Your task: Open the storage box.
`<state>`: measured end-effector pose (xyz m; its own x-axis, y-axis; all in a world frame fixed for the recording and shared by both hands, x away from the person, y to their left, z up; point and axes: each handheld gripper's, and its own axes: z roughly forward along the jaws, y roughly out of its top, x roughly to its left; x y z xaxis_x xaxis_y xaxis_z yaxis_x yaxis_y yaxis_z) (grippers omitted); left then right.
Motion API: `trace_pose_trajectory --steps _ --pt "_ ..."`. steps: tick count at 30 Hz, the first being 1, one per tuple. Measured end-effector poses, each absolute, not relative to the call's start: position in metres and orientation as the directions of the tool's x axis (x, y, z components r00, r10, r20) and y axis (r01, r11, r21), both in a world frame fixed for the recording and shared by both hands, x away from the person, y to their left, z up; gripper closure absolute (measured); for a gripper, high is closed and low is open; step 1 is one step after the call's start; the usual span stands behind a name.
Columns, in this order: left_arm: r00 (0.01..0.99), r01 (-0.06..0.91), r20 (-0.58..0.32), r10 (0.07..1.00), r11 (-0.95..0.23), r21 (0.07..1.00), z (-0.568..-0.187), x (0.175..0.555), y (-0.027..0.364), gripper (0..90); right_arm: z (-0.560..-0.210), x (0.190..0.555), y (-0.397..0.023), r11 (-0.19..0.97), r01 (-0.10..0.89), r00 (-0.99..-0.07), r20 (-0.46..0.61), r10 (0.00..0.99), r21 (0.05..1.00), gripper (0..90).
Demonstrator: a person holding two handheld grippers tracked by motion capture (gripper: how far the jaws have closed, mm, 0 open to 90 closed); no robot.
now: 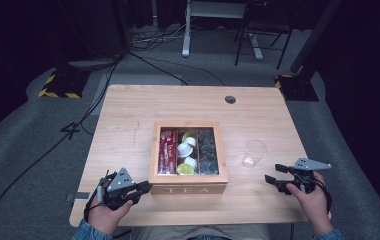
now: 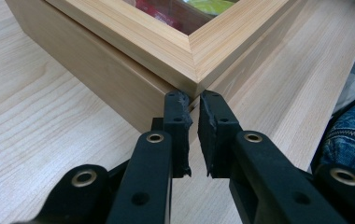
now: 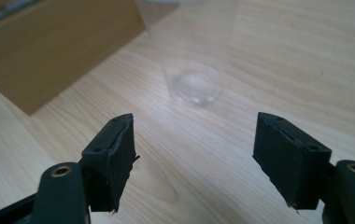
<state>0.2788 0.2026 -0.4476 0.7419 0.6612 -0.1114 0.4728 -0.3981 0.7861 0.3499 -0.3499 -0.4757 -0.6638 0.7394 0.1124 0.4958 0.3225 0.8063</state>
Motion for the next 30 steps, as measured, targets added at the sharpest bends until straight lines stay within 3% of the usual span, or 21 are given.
trace_pose_trajectory --steps 16,23,30 --pt "0.746 0.423 -0.094 0.659 -0.361 0.831 -0.437 0.279 0.204 80.9 -0.422 0.34 -0.29 0.376 0.346 -0.804 0.065 0.59 0.859 26.6" --pt "0.752 0.392 -0.08 0.654 -0.347 0.852 -0.434 0.281 0.204 80.9 -0.418 0.338 -0.253 0.436 0.293 -0.859 0.034 0.511 0.851 24.9" --pt "0.751 0.38 -0.081 0.655 -0.33 0.864 -0.431 0.283 0.204 80.8 -0.42 0.337 -0.217 0.503 0.196 -0.887 -0.066 0.457 0.842 28.3"
